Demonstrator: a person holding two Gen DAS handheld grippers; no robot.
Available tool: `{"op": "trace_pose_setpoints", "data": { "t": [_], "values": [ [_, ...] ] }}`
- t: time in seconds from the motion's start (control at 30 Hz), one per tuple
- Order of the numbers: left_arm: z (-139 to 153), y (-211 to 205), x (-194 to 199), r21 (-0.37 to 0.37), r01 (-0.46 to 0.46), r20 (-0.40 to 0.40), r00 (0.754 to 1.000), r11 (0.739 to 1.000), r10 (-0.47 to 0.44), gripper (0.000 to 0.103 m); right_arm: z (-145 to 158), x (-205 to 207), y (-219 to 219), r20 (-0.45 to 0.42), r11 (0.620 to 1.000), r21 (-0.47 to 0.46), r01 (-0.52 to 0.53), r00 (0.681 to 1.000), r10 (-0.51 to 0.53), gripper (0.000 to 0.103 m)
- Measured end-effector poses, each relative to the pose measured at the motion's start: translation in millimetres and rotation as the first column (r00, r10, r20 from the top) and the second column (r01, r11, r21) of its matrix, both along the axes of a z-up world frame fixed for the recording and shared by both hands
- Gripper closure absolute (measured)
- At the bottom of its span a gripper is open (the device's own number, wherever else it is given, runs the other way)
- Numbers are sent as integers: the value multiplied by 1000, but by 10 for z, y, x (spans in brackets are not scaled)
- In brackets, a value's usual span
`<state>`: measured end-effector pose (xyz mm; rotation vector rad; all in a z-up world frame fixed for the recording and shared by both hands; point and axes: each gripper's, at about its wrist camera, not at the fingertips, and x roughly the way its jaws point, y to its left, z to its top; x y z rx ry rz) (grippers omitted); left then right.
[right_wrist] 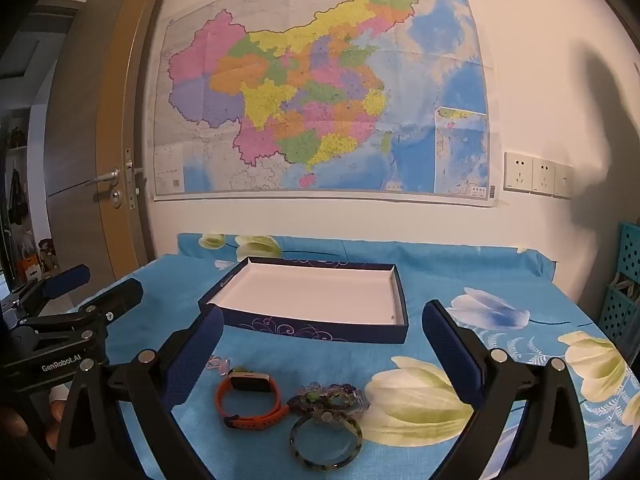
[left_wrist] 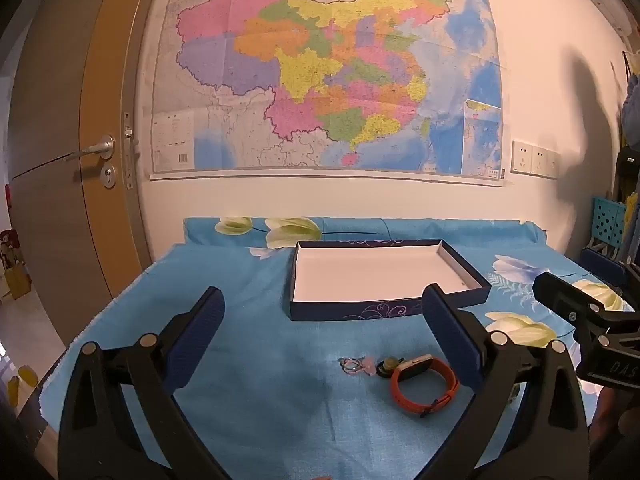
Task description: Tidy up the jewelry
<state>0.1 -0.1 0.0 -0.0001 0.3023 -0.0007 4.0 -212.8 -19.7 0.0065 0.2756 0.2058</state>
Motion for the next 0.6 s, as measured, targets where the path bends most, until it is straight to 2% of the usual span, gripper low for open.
{"op": "trace_pose_setpoints", "data": {
  "t": [0.6],
  "values": [
    [16,-5,-15,12,2,14,1000,1000,-2,6,-6,30,21,-8,1000,2,0,1000,0,7]
  ]
}}
